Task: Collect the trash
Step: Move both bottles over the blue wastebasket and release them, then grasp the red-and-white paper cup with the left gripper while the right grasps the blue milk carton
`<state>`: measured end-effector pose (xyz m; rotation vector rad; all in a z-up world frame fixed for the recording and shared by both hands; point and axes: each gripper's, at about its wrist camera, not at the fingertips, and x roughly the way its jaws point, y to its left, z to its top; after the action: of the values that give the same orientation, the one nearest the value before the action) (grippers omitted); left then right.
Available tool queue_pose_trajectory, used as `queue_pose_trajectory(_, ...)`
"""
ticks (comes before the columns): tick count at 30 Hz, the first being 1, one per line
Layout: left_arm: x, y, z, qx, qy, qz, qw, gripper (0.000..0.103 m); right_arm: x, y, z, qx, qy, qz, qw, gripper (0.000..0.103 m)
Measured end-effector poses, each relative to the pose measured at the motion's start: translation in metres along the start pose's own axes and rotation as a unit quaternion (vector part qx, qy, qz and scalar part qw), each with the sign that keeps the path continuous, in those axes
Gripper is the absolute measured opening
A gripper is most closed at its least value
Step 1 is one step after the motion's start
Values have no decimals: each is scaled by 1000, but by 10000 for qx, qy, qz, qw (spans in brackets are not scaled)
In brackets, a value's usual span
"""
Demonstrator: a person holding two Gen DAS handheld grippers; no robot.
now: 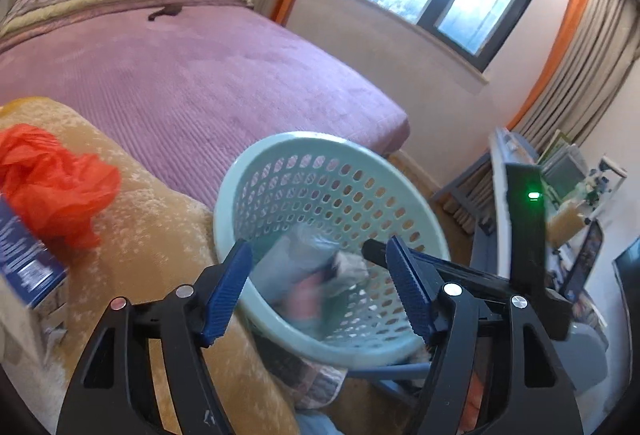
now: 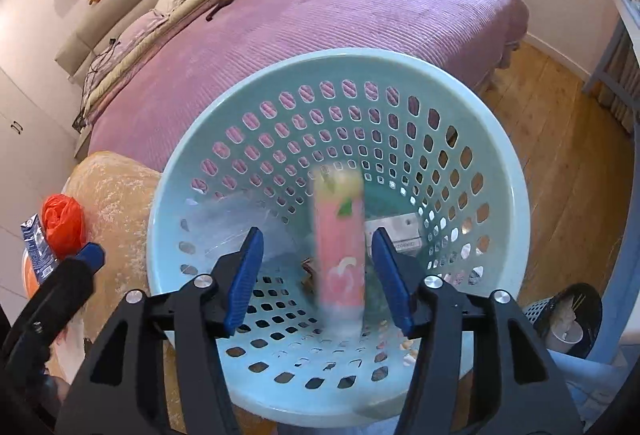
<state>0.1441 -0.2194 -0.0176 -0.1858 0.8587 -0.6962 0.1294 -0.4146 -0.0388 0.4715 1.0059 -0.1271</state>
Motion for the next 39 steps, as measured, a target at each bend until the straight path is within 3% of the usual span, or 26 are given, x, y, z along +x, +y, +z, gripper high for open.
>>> queue_pose_trajectory(4,-26,-5,-5,109,-240,-20,9996,68,-11,13,-13,-163,-43,89,9998,53)
queue_pose_trajectory(10,-78,-2,-18,234,-646,325,9971,68,-40,54,-28,-659,-381,378,9964,53)
queue_pose_trajectory(18,-164,41,-27,-220,-1314,1096,9850,68,-85,141,-48,-1777,-1047,1139,9719,53)
queue_pose_trajectory(24,-224,103,-31,-855,-1627,2068,9610,68,-84,208,-64,-2630,-1152,1325,9487,53)
queue_pose_trajectory(26,-236,129,-34,-1139,-1619,2407,9502,72,-73,225,-66,-2763,-1061,1369,9453,53)
queue_pose_trajectory(28,-244,155,-38,-1366,-1503,2985,9326,75,-64,236,-67,-2822,-960,1387,9444,53)
queue_pose_trajectory(29,-247,168,-39,-1450,-1428,3132,9276,75,-58,241,-68,-2851,-889,1417,9438,53)
queue_pose_trajectory(35,-248,231,-45,-2172,-1111,2976,9230,77,-27,259,-63,-2879,-587,1382,9458,53)
queue_pose_trajectory(39,-239,242,-46,-2333,-1006,2910,9224,77,-12,260,-64,-2841,-520,1310,9484,53)
